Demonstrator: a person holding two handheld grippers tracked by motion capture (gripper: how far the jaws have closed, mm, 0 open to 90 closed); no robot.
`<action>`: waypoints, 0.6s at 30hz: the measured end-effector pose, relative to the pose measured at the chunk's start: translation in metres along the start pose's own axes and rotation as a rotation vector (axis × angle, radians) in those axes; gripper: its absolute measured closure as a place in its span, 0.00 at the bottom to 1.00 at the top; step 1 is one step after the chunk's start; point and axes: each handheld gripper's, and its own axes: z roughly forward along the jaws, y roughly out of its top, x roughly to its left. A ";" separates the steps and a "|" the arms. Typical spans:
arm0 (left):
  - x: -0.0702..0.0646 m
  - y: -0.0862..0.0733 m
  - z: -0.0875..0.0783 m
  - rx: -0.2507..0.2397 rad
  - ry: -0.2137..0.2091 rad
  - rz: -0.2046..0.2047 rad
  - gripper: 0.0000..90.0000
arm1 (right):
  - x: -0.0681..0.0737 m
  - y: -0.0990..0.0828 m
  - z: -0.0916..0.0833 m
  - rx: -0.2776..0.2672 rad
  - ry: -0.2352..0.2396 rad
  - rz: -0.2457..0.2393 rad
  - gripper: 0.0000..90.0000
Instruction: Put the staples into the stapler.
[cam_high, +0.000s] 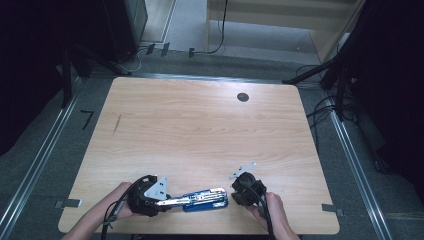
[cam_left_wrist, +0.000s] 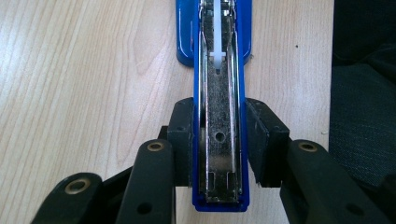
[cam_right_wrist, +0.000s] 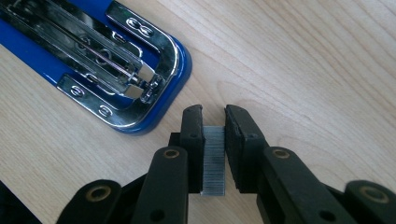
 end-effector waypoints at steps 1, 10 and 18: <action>0.000 0.000 0.000 -0.002 0.000 0.001 0.74 | 0.000 0.000 0.000 -0.001 0.001 -0.002 0.87; 0.002 0.001 0.000 0.004 -0.005 0.011 0.74 | -0.001 0.003 -0.005 -0.025 0.018 -0.033 0.87; 0.006 0.000 0.000 0.001 -0.020 0.016 0.74 | 0.002 0.005 -0.010 -0.052 0.031 -0.079 0.88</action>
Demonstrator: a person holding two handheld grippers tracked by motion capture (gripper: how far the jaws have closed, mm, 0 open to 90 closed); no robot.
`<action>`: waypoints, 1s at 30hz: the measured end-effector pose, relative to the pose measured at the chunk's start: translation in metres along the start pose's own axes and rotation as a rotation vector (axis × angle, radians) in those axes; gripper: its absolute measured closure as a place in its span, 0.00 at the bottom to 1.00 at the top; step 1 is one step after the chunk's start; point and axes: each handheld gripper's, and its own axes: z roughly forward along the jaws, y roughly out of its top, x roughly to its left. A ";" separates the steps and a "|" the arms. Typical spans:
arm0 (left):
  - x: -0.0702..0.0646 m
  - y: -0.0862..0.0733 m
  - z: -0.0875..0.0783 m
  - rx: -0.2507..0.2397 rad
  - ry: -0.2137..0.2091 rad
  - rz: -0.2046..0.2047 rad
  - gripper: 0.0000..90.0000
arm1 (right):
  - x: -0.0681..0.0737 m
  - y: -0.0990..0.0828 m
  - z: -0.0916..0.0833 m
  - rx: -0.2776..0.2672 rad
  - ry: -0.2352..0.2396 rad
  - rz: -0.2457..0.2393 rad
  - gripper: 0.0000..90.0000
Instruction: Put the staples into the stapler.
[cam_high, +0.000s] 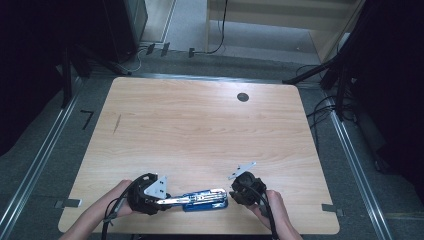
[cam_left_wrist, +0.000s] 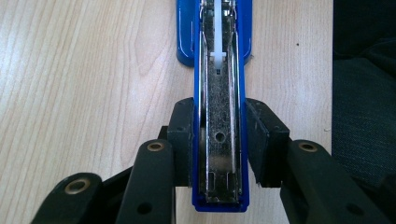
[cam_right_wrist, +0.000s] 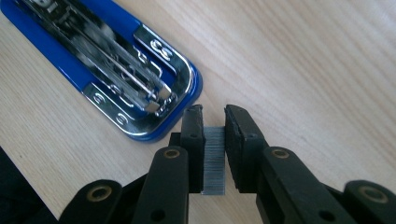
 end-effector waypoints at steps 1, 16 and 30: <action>0.000 0.000 0.000 0.001 -0.001 0.002 0.74 | -0.001 0.001 -0.001 -0.008 0.006 -0.008 0.88; 0.004 0.002 0.000 0.015 -0.007 0.020 0.74 | -0.006 0.011 -0.010 -0.062 0.026 -0.034 0.88; 0.005 0.002 0.000 0.016 -0.006 0.024 0.74 | -0.008 0.023 -0.019 -0.118 0.044 -0.111 0.88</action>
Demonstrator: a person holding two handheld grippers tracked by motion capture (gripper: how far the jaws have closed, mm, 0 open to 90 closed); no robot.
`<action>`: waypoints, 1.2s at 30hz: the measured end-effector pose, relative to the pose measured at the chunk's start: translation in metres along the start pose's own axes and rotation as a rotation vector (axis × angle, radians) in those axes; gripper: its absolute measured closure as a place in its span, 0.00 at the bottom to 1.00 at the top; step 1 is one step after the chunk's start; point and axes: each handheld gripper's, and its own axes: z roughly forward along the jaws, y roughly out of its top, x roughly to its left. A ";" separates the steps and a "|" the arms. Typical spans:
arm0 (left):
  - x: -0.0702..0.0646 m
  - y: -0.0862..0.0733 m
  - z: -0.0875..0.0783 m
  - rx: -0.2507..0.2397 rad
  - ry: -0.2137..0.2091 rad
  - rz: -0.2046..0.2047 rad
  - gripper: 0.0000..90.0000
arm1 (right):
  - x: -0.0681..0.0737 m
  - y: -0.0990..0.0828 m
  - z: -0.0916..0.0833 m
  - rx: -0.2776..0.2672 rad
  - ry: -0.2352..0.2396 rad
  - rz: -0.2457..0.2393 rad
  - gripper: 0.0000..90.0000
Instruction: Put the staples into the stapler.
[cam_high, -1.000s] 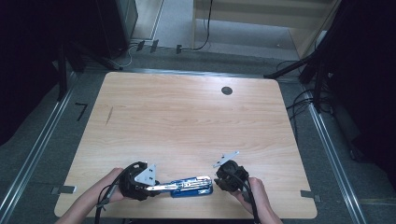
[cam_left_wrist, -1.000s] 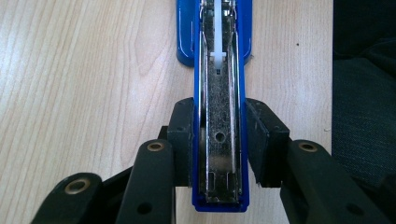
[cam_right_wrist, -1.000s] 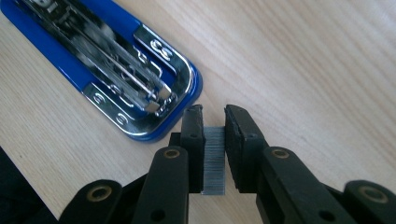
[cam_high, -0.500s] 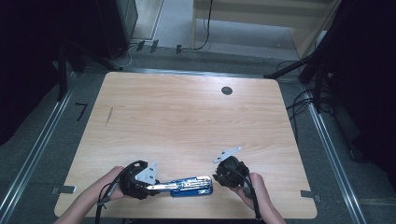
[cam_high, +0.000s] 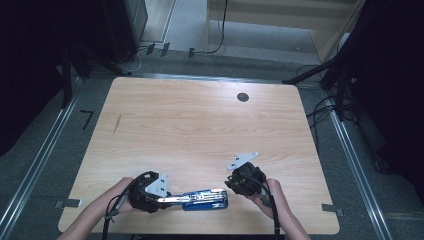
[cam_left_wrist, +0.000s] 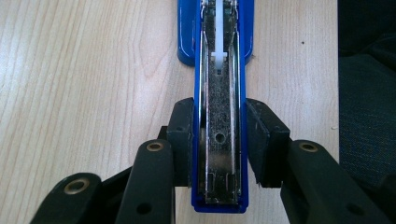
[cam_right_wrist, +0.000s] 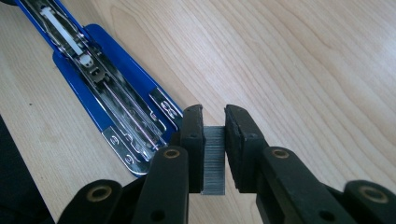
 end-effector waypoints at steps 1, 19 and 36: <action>0.000 0.000 0.000 0.000 0.000 0.000 0.74 | 0.000 0.001 0.000 -0.002 -0.001 -0.001 0.88; 0.001 0.001 0.001 0.003 -0.003 0.000 0.74 | 0.015 0.023 0.006 -0.031 0.028 -0.128 0.88; 0.001 0.001 0.001 -0.001 -0.004 -0.004 0.74 | 0.031 0.029 0.022 -0.019 0.118 -0.274 0.88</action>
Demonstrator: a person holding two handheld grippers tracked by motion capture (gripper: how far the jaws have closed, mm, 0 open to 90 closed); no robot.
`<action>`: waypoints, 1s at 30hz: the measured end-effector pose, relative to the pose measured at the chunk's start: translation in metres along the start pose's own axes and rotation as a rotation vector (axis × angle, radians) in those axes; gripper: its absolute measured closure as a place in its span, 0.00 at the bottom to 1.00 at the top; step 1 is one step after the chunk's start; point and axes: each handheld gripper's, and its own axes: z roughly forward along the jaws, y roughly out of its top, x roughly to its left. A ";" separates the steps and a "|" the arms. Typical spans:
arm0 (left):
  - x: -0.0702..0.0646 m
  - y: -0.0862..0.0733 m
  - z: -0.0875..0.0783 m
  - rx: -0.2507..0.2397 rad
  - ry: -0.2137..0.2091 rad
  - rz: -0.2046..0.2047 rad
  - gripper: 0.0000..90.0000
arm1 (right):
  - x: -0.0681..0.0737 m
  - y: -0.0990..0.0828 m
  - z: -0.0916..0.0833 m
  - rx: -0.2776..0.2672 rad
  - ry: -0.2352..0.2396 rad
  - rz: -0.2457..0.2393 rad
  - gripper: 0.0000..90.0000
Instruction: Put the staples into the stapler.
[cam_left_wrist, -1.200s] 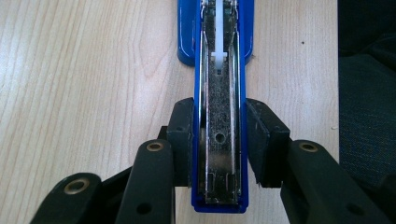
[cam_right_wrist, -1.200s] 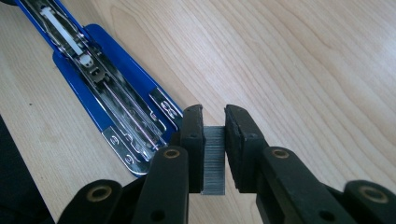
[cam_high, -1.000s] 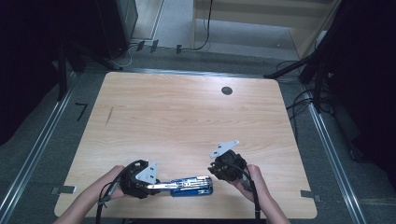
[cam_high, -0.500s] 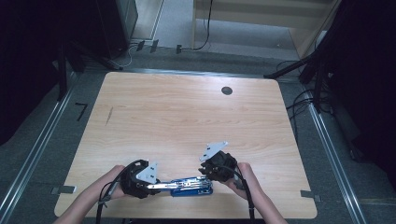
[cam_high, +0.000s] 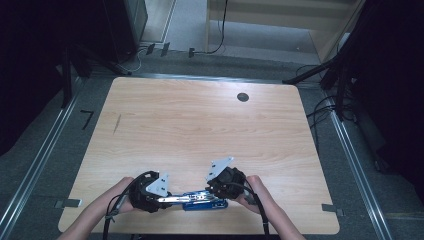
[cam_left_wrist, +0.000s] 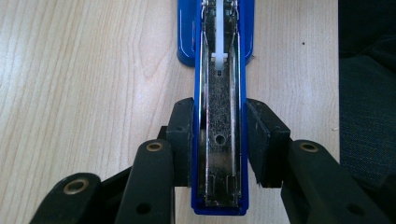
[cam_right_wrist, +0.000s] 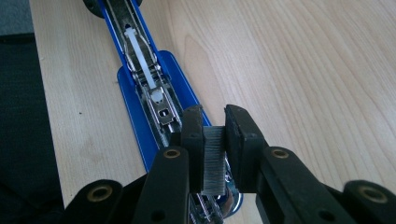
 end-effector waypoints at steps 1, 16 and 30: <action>0.000 0.000 0.000 0.000 -0.001 0.000 0.74 | 0.000 0.000 0.001 0.001 0.009 -0.014 0.88; 0.001 0.000 0.000 0.002 -0.006 0.000 0.74 | 0.005 -0.002 0.007 -0.005 0.042 -0.097 0.88; 0.001 0.001 0.001 0.008 -0.005 -0.003 0.74 | 0.004 -0.006 0.004 -0.048 0.078 -0.137 0.88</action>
